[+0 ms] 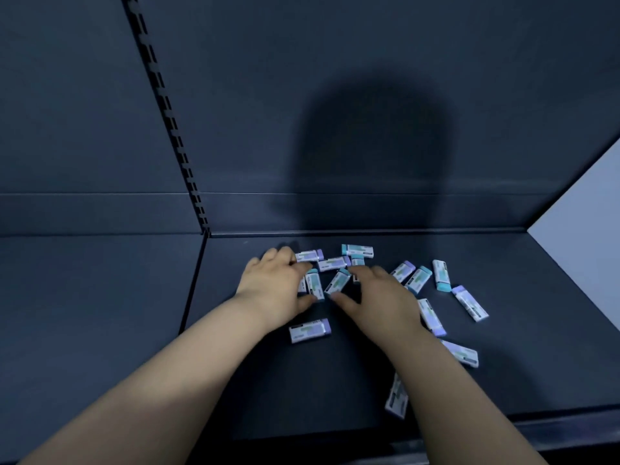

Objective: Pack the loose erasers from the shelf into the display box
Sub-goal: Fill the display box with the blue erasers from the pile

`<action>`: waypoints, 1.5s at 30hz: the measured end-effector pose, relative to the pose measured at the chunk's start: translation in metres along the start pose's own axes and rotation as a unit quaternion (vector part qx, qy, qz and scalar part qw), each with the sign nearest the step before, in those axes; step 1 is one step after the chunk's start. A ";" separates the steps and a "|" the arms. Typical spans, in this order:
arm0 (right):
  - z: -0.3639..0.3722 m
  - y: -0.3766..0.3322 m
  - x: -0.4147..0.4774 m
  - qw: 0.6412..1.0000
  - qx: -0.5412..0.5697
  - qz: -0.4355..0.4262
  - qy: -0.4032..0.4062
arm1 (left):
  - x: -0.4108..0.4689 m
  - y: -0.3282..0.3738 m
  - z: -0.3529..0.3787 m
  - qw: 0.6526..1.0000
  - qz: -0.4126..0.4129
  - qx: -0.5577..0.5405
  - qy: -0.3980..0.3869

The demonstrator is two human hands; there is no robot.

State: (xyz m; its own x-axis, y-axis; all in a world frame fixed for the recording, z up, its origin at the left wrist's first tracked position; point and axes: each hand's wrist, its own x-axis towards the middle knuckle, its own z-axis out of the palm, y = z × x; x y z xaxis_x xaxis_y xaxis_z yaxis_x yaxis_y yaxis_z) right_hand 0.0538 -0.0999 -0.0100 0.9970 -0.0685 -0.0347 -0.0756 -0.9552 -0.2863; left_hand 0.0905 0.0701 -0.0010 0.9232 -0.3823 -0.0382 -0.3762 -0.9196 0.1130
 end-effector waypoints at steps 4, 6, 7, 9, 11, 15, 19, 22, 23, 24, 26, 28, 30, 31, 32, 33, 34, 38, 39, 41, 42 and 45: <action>-0.004 0.001 0.015 0.999 -0.027 -0.003 -0.046 | 0.006 0.001 -0.004 0.998 -0.017 0.006 -0.064; -0.007 0.002 0.021 0.997 -0.035 -0.010 -0.061 | 0.009 0.003 -0.005 0.997 -0.026 0.012 -0.078; -0.008 0.002 0.023 0.997 -0.041 -0.016 -0.069 | 0.011 0.003 -0.005 0.996 -0.030 0.012 -0.083; -0.009 0.002 0.027 0.995 -0.046 -0.021 -0.080 | 0.013 0.005 -0.004 0.996 -0.035 0.000 -0.085; -0.008 0.002 0.029 0.995 -0.041 -0.024 -0.085 | 0.013 0.006 -0.003 0.996 -0.035 -0.021 -0.084; -0.003 0.001 0.029 0.995 -0.044 -0.043 -0.083 | 0.010 0.008 0.001 0.994 -0.033 -0.046 -0.090; -0.004 0.003 0.030 0.994 -0.036 -0.060 -0.084 | 0.009 0.014 0.000 0.993 -0.040 -0.047 -0.103; -0.005 0.008 0.026 0.994 -0.016 -0.068 -0.082 | 0.007 0.019 -0.002 0.994 -0.044 -0.052 -0.085; -0.005 0.010 0.023 0.994 -0.008 -0.071 -0.081 | 0.005 0.021 -0.004 0.996 -0.043 -0.040 -0.070; -0.007 0.012 0.020 0.994 0.002 -0.074 -0.076 | 0.002 0.023 -0.006 0.998 -0.040 -0.021 -0.051; -0.010 0.017 0.013 0.994 0.028 -0.083 -0.061 | -0.004 0.027 -0.010 0.999 -0.034 0.019 -0.015; -0.016 0.021 0.006 0.993 0.048 -0.096 -0.053 | -0.011 0.031 -0.016 0.999 -0.029 0.041 0.008; -0.024 0.025 -0.002 0.991 0.054 -0.112 -0.050 | -0.019 0.035 -0.022 0.998 -0.025 0.046 0.020; -0.028 0.028 -0.006 0.990 0.055 -0.118 -0.050 | -0.023 0.038 -0.025 0.999 -0.024 0.042 0.022; -0.033 0.030 -0.011 0.989 0.057 -0.123 -0.050 | -0.028 0.042 -0.027 0.999 -0.020 0.037 0.020; -0.036 0.033 -0.015 0.989 0.059 -0.126 -0.055 | -0.033 0.046 -0.029 0.999 -0.014 0.033 0.014; -0.040 0.035 -0.021 0.988 0.058 -0.130 -0.063 | -0.038 0.050 -0.030 0.999 -0.006 0.031 0.006; -0.042 0.040 -0.043 0.981 0.023 -0.158 -0.106 | -0.064 0.066 -0.024 0.999 0.001 0.037 -0.028; -0.040 0.039 -0.047 0.980 0.014 -0.163 -0.114 | -0.069 0.068 -0.020 0.998 -0.004 0.046 -0.035; -0.033 0.038 -0.053 0.978 -0.006 -0.169 -0.125 | -0.077 0.073 -0.010 0.997 -0.023 0.058 -0.051; -0.030 0.039 -0.055 0.977 -0.014 -0.171 -0.129 | -0.080 0.074 -0.006 0.996 -0.033 0.061 -0.060; -0.023 0.041 -0.060 0.976 -0.017 -0.169 -0.137 | -0.088 0.072 0.004 0.994 -0.049 0.059 -0.083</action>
State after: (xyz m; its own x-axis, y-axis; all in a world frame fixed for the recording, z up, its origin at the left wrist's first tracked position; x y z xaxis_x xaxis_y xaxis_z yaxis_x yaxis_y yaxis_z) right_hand -0.0084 -0.1418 0.0022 0.9237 0.3271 -0.1994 0.2622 -0.9193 -0.2936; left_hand -0.0184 0.0370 0.0067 0.9337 -0.2917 -0.2078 -0.3015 -0.9533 -0.0168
